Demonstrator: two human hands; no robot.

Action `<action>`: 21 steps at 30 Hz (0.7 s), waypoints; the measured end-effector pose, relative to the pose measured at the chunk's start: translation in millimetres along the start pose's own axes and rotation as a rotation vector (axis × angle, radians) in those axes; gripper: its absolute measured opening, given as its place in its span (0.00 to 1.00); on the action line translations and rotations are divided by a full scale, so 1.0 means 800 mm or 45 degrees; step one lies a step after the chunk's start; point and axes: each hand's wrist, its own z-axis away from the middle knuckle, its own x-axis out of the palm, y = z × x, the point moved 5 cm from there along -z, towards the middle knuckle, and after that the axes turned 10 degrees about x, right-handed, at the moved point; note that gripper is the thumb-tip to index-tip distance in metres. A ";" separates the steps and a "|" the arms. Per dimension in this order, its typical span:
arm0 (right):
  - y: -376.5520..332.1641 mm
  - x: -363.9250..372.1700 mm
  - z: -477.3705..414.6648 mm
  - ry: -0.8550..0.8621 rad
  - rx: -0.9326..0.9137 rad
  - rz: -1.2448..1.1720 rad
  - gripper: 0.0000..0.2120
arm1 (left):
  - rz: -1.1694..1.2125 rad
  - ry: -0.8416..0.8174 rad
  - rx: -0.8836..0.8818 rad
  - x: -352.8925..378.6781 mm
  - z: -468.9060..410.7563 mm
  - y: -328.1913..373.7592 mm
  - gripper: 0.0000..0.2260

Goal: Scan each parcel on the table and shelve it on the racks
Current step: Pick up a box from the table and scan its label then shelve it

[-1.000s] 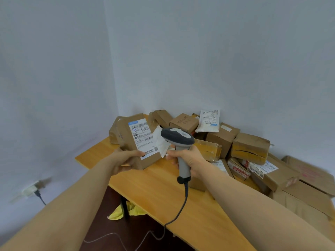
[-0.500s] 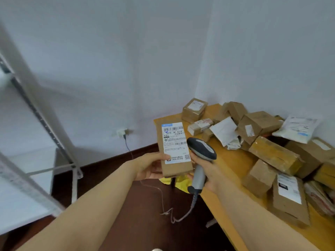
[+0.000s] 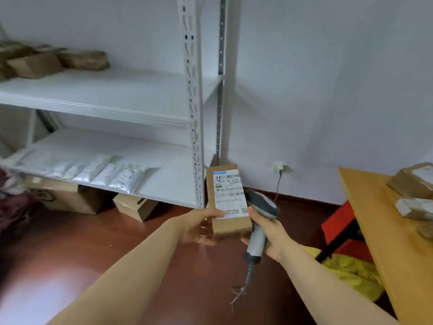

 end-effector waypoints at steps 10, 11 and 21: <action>0.007 0.364 -0.087 -0.211 -0.018 0.254 0.17 | 0.099 0.375 0.171 -0.326 0.107 0.067 0.13; 0.003 0.401 -0.092 -0.232 -0.031 0.251 0.16 | 0.087 0.386 0.203 -0.356 0.116 0.082 0.14; -0.089 0.663 -0.141 -0.334 -0.178 0.173 0.17 | 0.075 0.644 0.517 -0.565 0.138 0.240 0.25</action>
